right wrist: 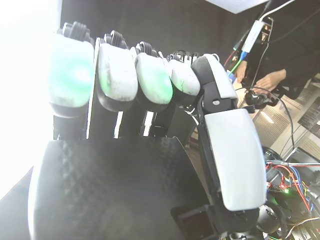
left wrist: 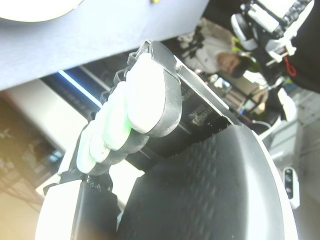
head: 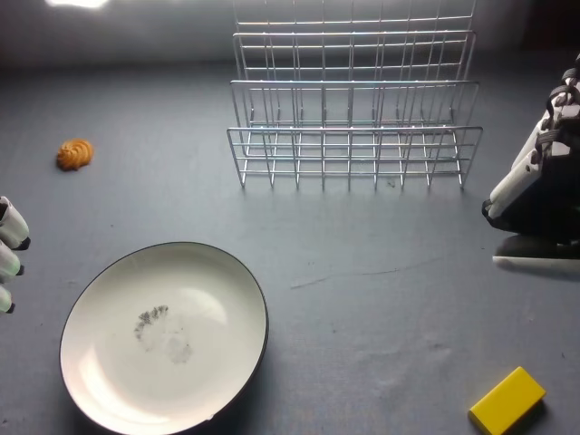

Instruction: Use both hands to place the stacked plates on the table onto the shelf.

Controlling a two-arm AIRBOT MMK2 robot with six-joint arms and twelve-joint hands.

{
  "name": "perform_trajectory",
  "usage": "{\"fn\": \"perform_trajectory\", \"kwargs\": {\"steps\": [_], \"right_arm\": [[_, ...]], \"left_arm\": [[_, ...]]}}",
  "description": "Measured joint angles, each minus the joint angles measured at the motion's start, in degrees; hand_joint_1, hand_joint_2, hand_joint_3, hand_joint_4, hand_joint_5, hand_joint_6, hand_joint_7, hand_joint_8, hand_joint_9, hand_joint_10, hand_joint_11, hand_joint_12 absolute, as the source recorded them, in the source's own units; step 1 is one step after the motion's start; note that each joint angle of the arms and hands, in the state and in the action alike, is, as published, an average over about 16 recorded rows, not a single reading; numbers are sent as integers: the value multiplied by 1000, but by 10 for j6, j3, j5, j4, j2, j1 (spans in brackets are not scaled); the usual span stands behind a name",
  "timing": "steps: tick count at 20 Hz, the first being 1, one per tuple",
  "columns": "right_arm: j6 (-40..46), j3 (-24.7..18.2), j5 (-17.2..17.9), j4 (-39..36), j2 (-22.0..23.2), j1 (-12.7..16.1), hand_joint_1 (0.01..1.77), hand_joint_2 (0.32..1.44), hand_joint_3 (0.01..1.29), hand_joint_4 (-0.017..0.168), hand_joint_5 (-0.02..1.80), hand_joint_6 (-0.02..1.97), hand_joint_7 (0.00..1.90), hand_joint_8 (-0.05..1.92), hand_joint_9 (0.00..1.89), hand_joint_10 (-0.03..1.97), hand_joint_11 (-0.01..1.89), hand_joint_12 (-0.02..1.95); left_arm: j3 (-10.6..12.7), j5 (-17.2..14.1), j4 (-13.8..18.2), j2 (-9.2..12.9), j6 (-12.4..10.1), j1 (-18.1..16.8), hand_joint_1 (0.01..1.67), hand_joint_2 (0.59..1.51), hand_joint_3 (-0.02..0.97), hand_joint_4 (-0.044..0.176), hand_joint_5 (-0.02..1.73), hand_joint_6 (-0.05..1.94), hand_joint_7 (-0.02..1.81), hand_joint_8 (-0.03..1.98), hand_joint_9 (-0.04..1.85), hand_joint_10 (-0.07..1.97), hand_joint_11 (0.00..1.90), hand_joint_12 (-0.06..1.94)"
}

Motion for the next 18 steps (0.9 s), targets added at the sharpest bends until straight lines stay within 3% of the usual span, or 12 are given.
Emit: {"fn": "perform_trajectory", "kwargs": {"steps": [4,8,12,14,18], "right_arm": [[0,0,0,-1,0,0,325,1249,36,27,471,792,563,745,573,762,626,670],[-1,0,0,0,0,0,537,1181,32,20,355,592,422,555,428,566,469,495],[-3,0,-1,0,-1,0,706,1114,25,-5,101,176,128,151,128,154,162,119],[-4,0,-1,0,-1,0,842,1084,20,-1,33,49,41,33,39,33,61,64],[-5,0,-1,0,-2,0,1125,1018,19,-1,26,21,19,15,17,6,24,140]], "left_arm": [[3,0,-4,-1,1,-2,138,1189,19,35,553,671,552,672,586,704,620,714],[4,0,-10,-1,2,-5,106,1170,17,26,417,498,414,495,438,525,464,527],[2,0,-16,-2,0,-6,18,1113,13,-4,111,92,94,86,107,109,126,106],[1,0,-18,-3,-4,-8,14,1114,8,0,45,7,26,2,28,9,37,2],[-4,3,-18,-4,-25,-11,14,1114,12,-2,44,3,26,-5,18,11,16,-2]]}}
